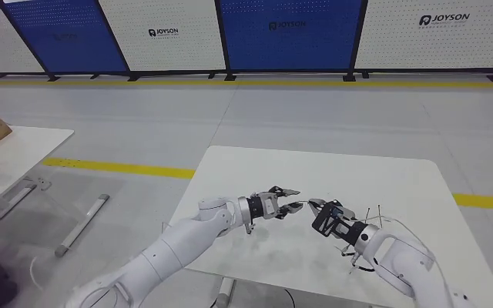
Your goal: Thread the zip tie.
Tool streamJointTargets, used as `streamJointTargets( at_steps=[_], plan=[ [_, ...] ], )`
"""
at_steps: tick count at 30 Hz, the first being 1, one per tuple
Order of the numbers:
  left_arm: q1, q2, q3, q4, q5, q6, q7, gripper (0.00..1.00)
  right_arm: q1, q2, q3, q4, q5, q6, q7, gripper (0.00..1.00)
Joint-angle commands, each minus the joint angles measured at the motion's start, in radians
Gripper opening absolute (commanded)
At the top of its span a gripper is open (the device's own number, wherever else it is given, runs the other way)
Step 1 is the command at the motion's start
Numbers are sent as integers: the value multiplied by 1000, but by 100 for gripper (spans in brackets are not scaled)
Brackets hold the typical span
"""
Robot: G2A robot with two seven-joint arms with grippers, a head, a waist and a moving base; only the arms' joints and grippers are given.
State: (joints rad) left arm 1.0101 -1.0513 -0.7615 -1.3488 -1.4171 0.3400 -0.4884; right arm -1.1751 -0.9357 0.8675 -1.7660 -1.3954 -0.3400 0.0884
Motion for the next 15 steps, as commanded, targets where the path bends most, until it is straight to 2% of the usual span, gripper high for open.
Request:
streamJointTargets(
  at_steps=[1,15],
  plan=[
    [-7,1,7,0,7,0,19,0,0,0,0,0,0,0,0,0],
    [-20,-2,29,7,7,0,46,0,0,0,0,0,0,0,0,0]
  ],
)
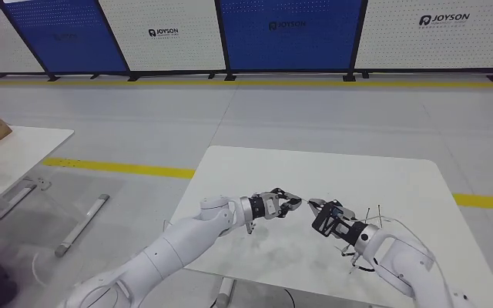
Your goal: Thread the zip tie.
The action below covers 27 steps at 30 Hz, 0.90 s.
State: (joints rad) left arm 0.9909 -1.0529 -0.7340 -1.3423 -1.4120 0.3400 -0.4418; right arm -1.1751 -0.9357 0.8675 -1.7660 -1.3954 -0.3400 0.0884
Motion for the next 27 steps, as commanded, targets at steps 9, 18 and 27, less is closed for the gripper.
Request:
streamJointTargets(
  at_steps=[9,18,27],
  plan=[
    [-2,-1,10,2,25,0,-33,0,0,0,0,0,0,0,0,0],
    [26,5,-37,-9,27,-11,-57,0,0,0,0,0,0,0,0,0],
    [44,4,-64,-19,43,-3,-49,0,0,0,0,0,0,0,0,0]
  ],
)
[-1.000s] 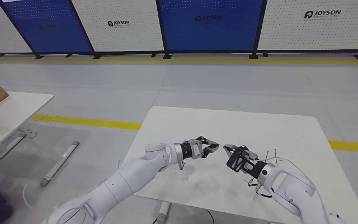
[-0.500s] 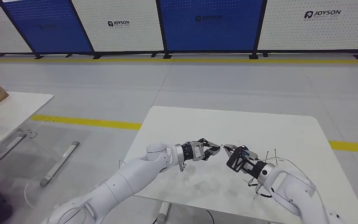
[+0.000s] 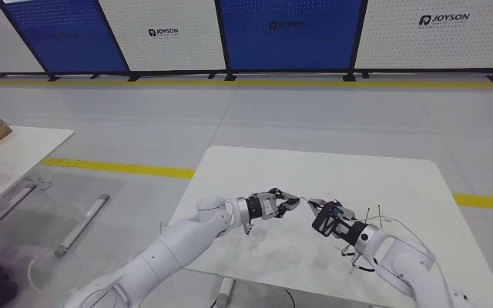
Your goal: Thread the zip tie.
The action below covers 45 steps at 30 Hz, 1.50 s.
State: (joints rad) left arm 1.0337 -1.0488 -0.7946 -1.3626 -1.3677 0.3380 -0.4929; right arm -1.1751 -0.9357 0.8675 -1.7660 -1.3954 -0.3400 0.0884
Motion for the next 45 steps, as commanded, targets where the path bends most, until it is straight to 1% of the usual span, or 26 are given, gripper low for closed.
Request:
streamJointTargets(
  at_steps=[1,5,6,7,9,10,18,20,21,22,23,24,25,27,30,31,32,33,42,43,44,45],
  plan=[
    [2,-1,-8,2,-3,-1,4,0,0,0,0,0,0,0,0,0],
    [7,-4,-15,2,-1,2,-2,0,0,0,0,0,0,0,0,0],
    [8,-4,-15,1,2,2,-4,0,0,0,0,0,0,0,0,24],
    [9,-4,-15,1,5,2,-4,0,0,0,0,0,0,0,0,42],
    [10,-6,-15,0,11,2,-5,0,-6,-1,1,0,1,5,0,93],
    [10,-7,-15,0,11,2,-4,0,-8,-2,3,0,0,4,2,100],
    [2,-13,-11,9,20,1,-10,0,-20,-11,19,-3,1,0,7,100],
    [6,-13,-18,10,26,-16,-5,0,-25,-13,25,-3,2,0,6,100],
    [10,-13,-25,10,31,-34,-4,0,-28,-14,31,-1,8,2,6,100],
    [14,-13,-33,11,44,-61,2,0,-33,-14,37,1,21,4,7,100],
    [21,-12,-39,8,61,-94,10,0,-37,-15,46,7,39,4,12,100],
    [33,-12,-43,2,73,-118,15,0,-41,-15,57,12,61,2,23,100],
    [41,-11,-44,1,88,-129,21,0,-45,-15,70,20,86,9,31,100],
    [53,-11,-46,-6,130,-167,47,0,-51,-15,89,30,132,0,45,100],
    [76,-11,-45,-28,232,-263,115,0,-63,-13,117,38,213,0,92,100],
    [87,-11,-42,-40,283,-301,151,0,-67,-11,122,39,260,0,141,100],
    [95,-12,-35,-52,318,-315,171,0,-60,-10,130,33,272,0,180,100],
    [103,-13,-27,-60,332,-303,178,0,-59,-9,132,30,274,0,190,100],
    [103,-13,-27,-60,332,-303,178,0,-59,-9,132,30,274,0,190,100],
    [103,-13,-30,-58,338,-312,188,0,-59,-9,132,30,274,0,190,100],
    [106,-14,-33,-58,368,-350,231,0,-65,-10,127,30,284,0,191,100],
    [114,-18,-31,-62,423,-410,300,0,-65,-11,120,25,316,0,205,100]
  ],
)
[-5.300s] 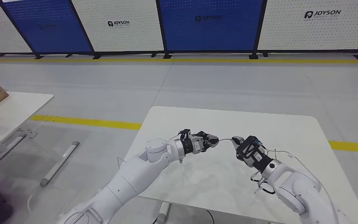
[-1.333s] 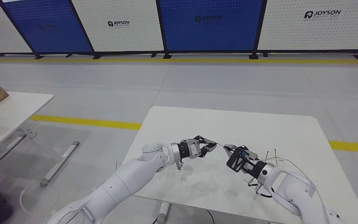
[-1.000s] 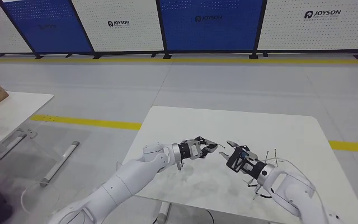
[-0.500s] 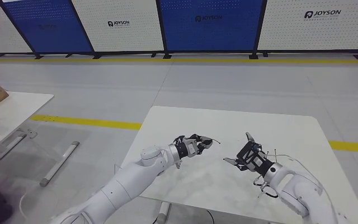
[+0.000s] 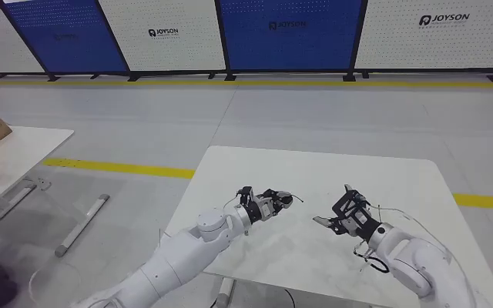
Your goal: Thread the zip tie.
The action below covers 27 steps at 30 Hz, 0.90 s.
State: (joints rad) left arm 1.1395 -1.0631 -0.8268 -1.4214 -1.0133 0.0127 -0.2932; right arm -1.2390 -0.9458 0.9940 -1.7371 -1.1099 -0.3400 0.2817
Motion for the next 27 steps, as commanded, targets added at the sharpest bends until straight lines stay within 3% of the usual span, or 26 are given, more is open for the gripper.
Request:
streamJointTargets(
  at_steps=[1,4,9,13,14,23,27],
  plan=[
    [16,-7,7,-9,104,-122,145,0,1,-2,-3,-4,69,0,14,100],
    [30,-16,20,-13,202,-192,248,0,11,1,4,-11,231,0,60,100],
    [45,-28,40,-10,355,-248,350,0,42,12,19,-12,505,0,197,100],
    [64,-35,49,-10,471,-273,428,0,87,18,23,25,794,0,393,100],
    [67,-36,50,-11,481,-269,437,0,97,18,22,29,831,0,422,100],
    [67,-36,50,-11,483,-269,436,0,97,18,22,29,831,0,422,100],
    [82,-37,51,-22,544,-274,399,0,101,9,10,52,1037,0,490,100]
  ],
)
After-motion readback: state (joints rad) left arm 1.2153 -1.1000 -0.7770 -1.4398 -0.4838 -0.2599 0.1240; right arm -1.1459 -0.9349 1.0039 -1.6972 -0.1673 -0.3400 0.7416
